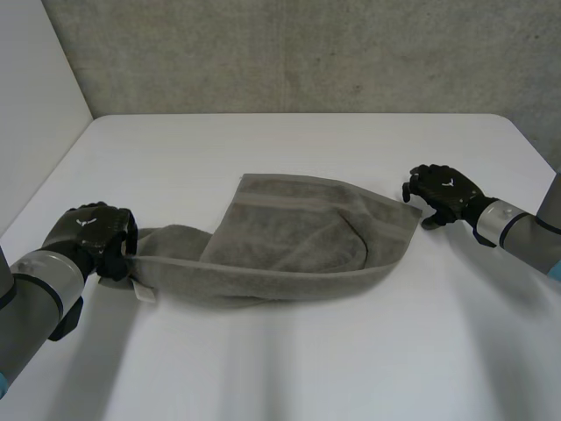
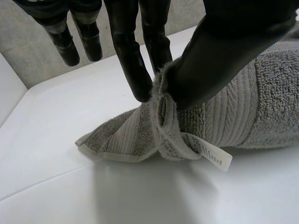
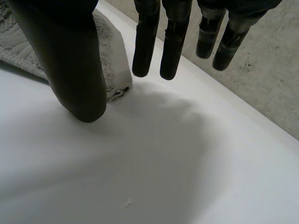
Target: Fold the towel.
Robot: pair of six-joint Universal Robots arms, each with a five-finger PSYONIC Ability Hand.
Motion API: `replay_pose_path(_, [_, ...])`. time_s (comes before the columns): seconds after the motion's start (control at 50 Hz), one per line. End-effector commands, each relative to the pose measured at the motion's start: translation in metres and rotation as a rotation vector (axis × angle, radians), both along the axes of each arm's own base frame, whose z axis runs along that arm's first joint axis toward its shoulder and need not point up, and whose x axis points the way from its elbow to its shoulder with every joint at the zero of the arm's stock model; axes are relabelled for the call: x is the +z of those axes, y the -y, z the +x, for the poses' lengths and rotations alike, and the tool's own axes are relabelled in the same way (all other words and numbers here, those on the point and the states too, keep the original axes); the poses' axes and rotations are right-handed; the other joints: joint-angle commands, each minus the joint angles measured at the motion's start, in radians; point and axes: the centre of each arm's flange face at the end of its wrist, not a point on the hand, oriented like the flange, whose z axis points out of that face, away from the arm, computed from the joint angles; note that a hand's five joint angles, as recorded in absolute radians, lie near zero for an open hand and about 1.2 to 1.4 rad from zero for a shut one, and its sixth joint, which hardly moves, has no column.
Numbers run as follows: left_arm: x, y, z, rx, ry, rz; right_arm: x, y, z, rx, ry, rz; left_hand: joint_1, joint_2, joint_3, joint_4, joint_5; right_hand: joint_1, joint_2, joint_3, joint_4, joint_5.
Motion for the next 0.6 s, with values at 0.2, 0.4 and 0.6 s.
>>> replay_pose_path(0.2, [-0.0001,0.0009,0.0002,0.002,0.000,-0.001,0.0007,-0.0013,0.0050,0.005,-0.004,-0.008,-0.018,-0.013,-0.043,-0.050,-0.019,0.035,0.021,-0.007,-0.060,0.036])
replay_pose_path(0.4, [-0.0004,0.0010,0.0006,0.003,0.000,-0.001,0.0056,-0.0006,0.0075,0.007,-0.004,-0.022,-0.015,-0.011,-0.043,-0.050,-0.016,0.035,0.021,-0.007,-0.060,0.036])
replay_pose_path(0.6, [0.0000,0.0013,0.0006,0.003,-0.001,-0.003,0.0058,-0.0015,0.0089,0.010,-0.004,-0.020,-0.018,-0.013,-0.043,-0.050,-0.019,0.038,0.024,-0.007,-0.060,0.039])
